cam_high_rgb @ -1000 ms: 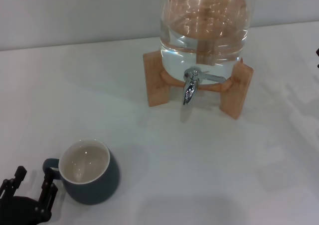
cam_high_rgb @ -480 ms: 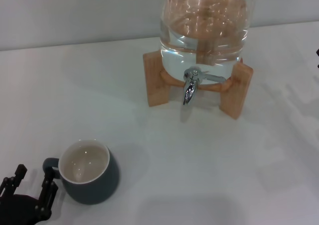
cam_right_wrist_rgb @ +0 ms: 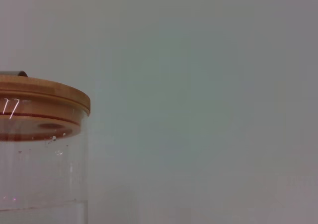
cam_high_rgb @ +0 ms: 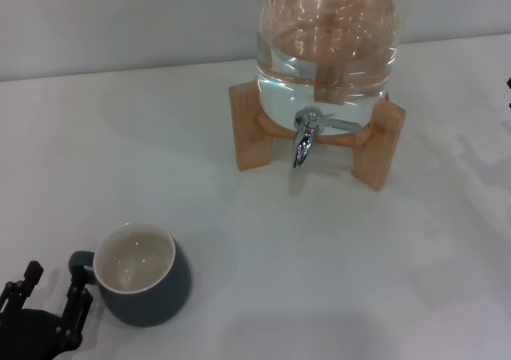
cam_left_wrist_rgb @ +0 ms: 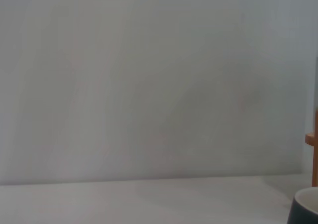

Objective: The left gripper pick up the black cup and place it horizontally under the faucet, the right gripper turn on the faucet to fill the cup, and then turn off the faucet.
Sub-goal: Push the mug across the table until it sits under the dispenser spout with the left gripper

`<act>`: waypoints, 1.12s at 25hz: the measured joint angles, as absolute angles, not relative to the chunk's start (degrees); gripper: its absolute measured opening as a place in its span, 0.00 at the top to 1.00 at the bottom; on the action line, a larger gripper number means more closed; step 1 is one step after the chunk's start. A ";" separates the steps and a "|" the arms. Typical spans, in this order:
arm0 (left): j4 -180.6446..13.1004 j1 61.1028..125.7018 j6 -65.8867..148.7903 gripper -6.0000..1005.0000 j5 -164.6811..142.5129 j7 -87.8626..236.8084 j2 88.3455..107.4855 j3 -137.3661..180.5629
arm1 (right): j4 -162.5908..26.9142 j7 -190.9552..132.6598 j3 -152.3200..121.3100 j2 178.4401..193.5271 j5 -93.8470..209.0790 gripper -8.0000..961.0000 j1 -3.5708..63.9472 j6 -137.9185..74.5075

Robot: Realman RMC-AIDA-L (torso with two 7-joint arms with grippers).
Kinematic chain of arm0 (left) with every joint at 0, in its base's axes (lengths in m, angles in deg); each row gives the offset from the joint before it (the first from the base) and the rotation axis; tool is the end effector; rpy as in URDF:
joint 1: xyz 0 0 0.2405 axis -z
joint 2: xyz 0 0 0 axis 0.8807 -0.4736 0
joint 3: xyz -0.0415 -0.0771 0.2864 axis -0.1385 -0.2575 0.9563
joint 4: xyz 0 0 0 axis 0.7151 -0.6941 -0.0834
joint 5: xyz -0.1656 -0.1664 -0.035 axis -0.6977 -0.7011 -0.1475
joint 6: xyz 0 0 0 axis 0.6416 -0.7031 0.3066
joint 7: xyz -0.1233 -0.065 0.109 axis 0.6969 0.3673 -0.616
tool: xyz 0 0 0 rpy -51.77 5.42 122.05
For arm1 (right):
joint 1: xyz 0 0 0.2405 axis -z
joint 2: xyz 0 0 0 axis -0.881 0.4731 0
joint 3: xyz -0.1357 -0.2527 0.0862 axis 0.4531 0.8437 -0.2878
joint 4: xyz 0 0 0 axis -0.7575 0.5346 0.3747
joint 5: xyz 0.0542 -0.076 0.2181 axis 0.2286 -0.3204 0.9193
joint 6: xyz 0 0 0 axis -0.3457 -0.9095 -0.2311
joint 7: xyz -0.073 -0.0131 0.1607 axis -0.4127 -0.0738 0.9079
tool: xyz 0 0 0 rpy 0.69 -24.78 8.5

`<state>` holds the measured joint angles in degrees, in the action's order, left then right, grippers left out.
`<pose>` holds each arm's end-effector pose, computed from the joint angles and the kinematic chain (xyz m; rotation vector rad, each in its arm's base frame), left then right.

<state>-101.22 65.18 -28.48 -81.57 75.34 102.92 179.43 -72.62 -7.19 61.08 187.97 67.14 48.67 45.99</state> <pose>-0.3855 0.2162 -0.1309 -1.7889 -0.6181 -0.7030 0.4163 0.3125 0.0291 -1.5293 0.4401 0.9011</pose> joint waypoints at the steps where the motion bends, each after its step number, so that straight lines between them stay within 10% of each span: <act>1: -101.22 65.20 -28.46 0.40 -81.58 75.36 102.94 179.43 | -72.62 -7.19 61.08 187.97 67.14 0.09 48.68 46.00; 28: -101.47 65.60 -27.86 0.40 -81.78 76.84 102.98 179.30 | -72.64 -7.26 61.08 187.97 67.14 0.09 48.85 46.13</act>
